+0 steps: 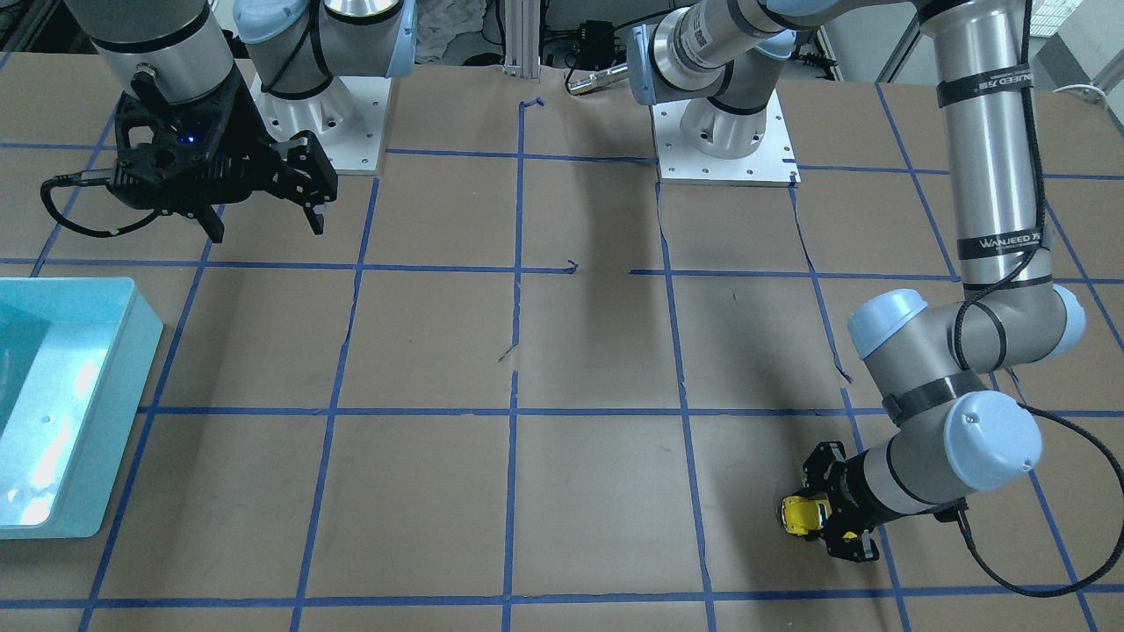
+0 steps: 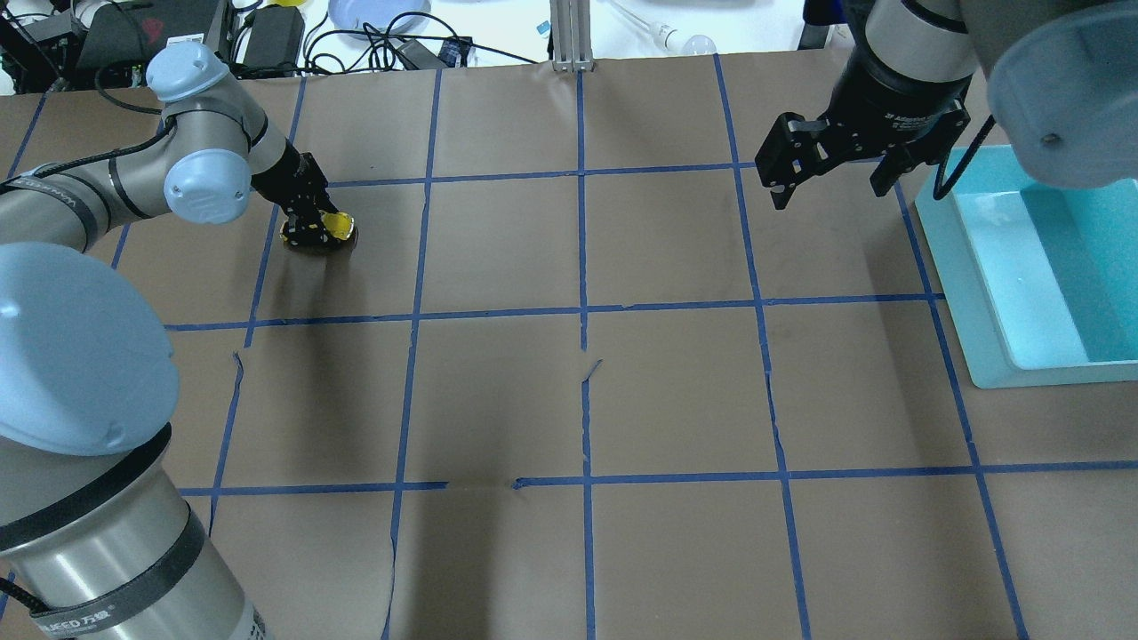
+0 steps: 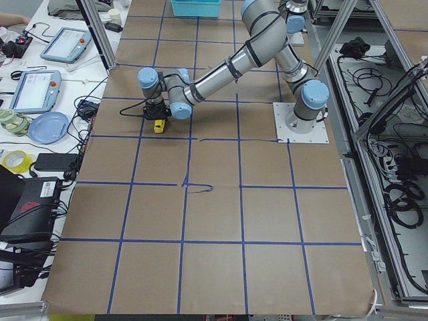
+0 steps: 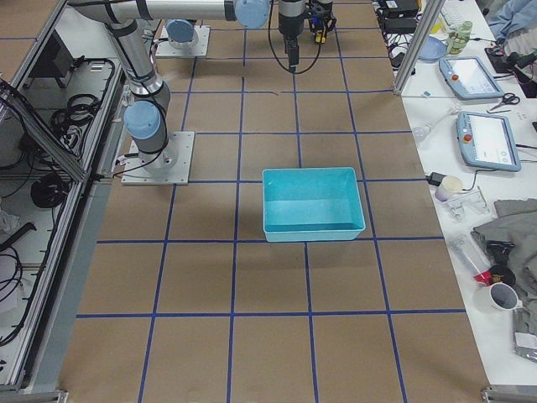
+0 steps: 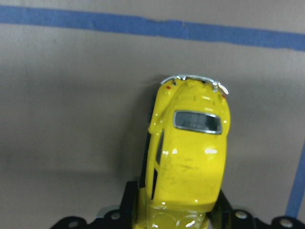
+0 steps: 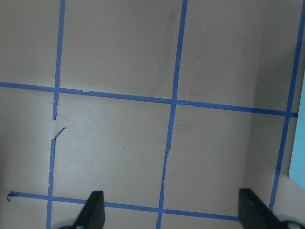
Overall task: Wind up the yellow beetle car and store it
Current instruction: 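Open the left gripper to release the car on the table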
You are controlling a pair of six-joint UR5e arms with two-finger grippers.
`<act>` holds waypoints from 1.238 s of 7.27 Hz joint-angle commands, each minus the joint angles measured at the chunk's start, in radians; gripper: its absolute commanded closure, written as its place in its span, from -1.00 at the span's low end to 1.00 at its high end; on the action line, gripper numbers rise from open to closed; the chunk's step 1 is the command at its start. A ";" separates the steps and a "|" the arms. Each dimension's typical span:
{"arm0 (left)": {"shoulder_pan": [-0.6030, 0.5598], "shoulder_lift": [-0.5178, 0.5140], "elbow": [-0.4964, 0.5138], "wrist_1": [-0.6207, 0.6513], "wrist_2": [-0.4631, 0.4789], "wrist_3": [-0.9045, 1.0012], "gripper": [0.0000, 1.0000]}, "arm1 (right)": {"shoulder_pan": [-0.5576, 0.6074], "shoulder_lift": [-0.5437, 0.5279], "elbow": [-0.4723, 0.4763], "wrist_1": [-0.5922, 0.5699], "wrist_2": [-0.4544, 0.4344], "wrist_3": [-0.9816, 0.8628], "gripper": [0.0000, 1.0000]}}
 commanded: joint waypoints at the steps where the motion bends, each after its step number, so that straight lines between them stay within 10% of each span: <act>1: 0.009 -0.003 -0.002 -0.001 0.005 0.018 0.57 | 0.000 -0.001 0.000 0.000 0.000 0.000 -1.00; 2: 0.012 0.002 -0.002 -0.001 0.007 0.020 0.46 | 0.000 -0.001 0.000 -0.001 0.000 0.000 -1.00; 3: 0.012 0.014 -0.002 -0.001 0.008 0.016 -0.97 | 0.000 0.000 0.000 -0.001 0.000 0.000 -1.00; 6: -0.019 0.055 -0.018 0.003 -0.005 0.022 -1.00 | 0.000 0.000 0.000 0.000 0.000 0.000 -1.00; 9: -0.037 0.202 -0.004 -0.096 0.024 0.445 -1.00 | 0.000 0.000 0.000 -0.001 0.000 0.000 -1.00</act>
